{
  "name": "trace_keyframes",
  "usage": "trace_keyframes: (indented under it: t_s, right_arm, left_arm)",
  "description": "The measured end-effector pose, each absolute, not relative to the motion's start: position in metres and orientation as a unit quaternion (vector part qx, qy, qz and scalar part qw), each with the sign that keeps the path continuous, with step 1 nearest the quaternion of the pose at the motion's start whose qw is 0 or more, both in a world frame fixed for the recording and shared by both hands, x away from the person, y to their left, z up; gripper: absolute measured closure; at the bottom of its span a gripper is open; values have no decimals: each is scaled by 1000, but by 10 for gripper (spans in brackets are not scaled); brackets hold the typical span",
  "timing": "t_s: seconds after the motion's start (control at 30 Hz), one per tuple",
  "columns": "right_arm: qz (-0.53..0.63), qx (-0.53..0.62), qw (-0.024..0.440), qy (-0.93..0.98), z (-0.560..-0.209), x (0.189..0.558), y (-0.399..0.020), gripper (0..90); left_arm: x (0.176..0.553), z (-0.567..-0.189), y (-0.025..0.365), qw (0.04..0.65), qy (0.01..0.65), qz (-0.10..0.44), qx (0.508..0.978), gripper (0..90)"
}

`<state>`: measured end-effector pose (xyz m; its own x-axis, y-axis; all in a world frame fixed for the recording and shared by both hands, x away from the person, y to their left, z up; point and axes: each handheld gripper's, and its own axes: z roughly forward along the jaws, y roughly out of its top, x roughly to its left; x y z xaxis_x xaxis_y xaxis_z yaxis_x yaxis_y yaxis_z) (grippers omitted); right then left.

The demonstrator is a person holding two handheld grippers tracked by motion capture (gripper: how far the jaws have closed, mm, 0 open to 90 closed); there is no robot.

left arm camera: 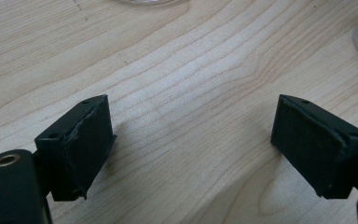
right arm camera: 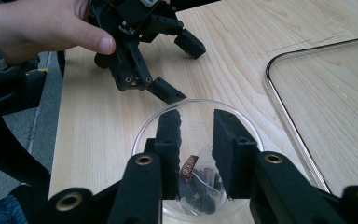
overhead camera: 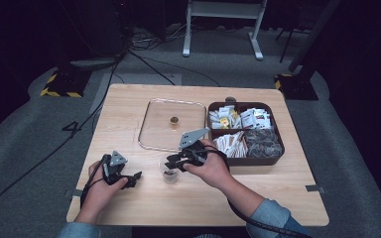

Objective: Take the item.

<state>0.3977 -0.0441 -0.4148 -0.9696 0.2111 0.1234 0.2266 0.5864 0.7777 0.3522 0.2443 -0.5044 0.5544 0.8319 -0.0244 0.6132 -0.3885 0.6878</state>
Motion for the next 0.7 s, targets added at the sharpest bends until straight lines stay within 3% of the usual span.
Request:
trace_keyframes:
  t_s: [0.2,0.53,0.7]
  right_arm:
    - [-447,-127,3,-885,-408,400,-47,613]
    - [-452,-147,-22,-880,-390,421,-56,576]
    - [-457,-166,-44,-873,-388,436,-59,513]
  left_arm:
    - [352,-504,244,332,444,164,816,129]
    - [352,-504,244,331,442,165,817,129]
    - [352,-504,244,331,443,165,817,130]
